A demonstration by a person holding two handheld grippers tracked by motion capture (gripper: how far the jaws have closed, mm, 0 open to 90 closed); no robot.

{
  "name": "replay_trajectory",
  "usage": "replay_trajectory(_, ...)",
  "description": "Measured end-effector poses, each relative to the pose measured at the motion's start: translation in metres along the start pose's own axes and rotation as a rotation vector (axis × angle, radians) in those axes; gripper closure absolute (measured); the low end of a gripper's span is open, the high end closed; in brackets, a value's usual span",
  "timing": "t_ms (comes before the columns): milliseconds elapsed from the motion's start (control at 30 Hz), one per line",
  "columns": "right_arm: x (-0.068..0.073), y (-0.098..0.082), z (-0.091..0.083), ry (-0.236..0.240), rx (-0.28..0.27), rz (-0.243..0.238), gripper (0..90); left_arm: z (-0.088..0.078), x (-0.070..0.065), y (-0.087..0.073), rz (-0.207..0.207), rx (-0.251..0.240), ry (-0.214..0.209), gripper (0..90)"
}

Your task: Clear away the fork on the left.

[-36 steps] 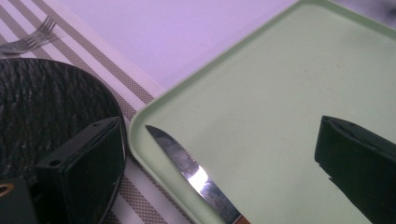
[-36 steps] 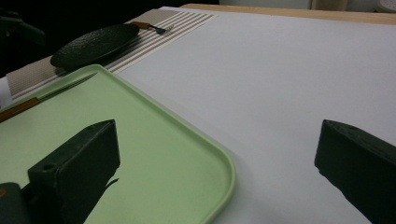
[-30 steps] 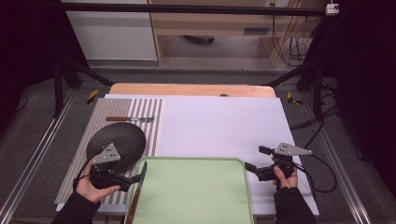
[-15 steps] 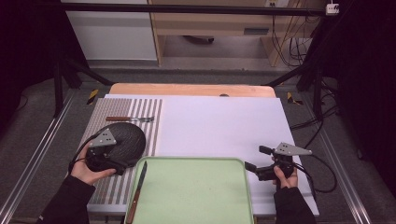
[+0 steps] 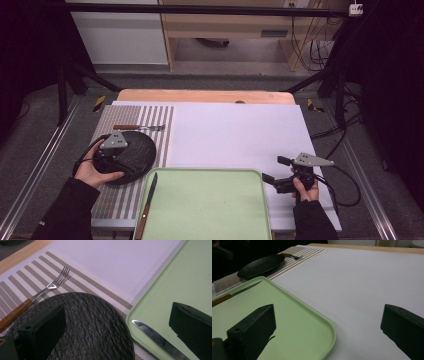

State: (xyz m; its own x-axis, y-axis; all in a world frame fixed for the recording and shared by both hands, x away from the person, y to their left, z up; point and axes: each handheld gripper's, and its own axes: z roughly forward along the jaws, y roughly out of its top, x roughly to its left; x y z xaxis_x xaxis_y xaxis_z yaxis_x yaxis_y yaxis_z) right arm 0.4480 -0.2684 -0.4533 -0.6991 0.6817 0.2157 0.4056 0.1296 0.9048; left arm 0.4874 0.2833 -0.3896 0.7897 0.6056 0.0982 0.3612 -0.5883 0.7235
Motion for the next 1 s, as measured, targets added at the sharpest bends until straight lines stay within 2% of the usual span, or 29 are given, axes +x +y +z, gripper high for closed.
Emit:
replay_trajectory(267,0.0,0.0,0.0,-0.001,-0.001,-0.001,0.6,0.008,0.012,0.01,0.095,0.059,0.026,0.4)
replay_trajectory(433,0.0,0.0,0.0,-0.002,0.003,-0.003,0.6,0.012,0.021,0.014,0.14,0.084,0.035,0.4)
replay_trajectory(600,0.0,0.0,-0.001,-0.002,0.002,-0.004,0.6,0.016,0.031,0.016,0.193,0.144,0.072,0.4)
replay_trajectory(700,0.0,0.0,-0.001,-0.001,0.004,-0.004,0.6,0.018,0.037,0.017,0.202,0.156,0.08,0.4)
replay_trajectory(900,0.0,-0.001,0.0,-0.002,0.003,-0.003,0.6,0.021,0.05,0.019,0.256,0.209,0.119,0.4)
replay_trajectory(1000,0.0,0.0,0.0,-0.002,0.005,-0.005,0.6,0.022,0.057,0.019,0.259,0.227,0.133,1.2)
